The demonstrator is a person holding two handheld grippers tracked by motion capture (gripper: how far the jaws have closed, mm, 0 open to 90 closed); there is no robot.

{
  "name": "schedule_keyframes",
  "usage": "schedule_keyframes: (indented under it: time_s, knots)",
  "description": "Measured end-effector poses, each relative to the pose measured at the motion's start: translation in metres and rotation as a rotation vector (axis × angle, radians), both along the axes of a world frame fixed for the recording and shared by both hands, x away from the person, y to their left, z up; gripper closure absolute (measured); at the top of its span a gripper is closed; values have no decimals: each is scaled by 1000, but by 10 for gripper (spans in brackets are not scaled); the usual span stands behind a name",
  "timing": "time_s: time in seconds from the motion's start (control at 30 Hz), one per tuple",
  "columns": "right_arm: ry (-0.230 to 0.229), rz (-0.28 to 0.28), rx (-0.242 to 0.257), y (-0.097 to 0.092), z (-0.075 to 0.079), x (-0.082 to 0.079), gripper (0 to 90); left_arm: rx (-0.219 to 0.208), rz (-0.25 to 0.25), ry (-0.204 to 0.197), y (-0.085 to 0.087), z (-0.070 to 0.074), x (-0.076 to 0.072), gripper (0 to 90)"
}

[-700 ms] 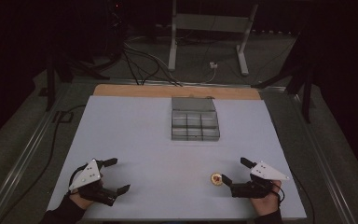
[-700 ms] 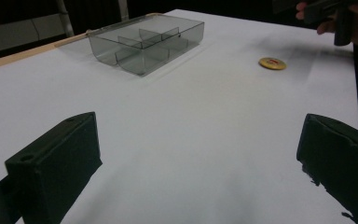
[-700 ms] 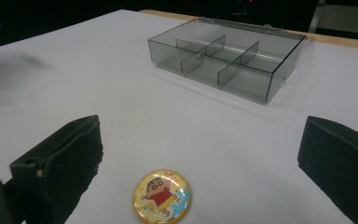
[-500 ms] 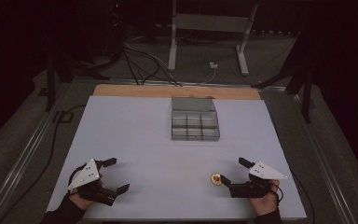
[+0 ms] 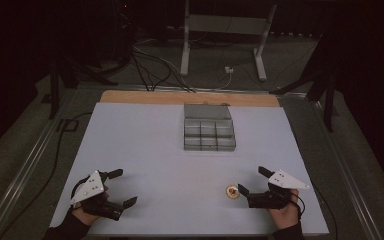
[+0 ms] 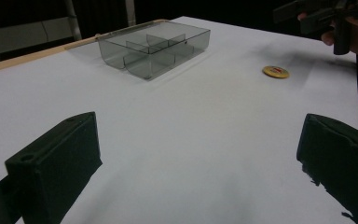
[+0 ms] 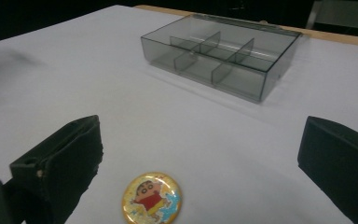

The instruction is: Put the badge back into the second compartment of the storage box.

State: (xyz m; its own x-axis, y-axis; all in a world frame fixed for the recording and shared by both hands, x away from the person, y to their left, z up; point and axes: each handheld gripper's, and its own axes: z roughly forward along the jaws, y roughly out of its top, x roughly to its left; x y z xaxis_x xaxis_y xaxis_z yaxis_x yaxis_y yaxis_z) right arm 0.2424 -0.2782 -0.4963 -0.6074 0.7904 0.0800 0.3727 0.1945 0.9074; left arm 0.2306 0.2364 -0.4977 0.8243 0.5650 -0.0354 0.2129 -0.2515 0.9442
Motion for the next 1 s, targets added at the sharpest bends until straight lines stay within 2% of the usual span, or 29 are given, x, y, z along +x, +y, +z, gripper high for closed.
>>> schedule_keyframes:
  time_s: [0.13, 0.3, 0.47, 0.63, 0.77, 1.0]
  knots:
    - [12, -13, 14, -4, 3, 1, 0, -6, -8, -1, -1, 0, 1, 3]
    - [-16, -20, 14, -6, 11, 5, 0, -8, -15, 2, -2, 0, 1, 3]
    - [-27, -22, 38, -8, 21, 7, 0, -5, -22, 1, -5, 0, 2, 3]
    - [-6, 14, 90, -6, 34, 10, 0, -10, -24, 0, -6, 0, 2, 3]
    - [10, 49, 98, 2, 40, 12, 0, -16, -23, 1, -4, 1, 2, 3]
    - [33, 108, 76, 15, 41, 14, 0, -23, -24, -2, -5, 2, 1, 3]
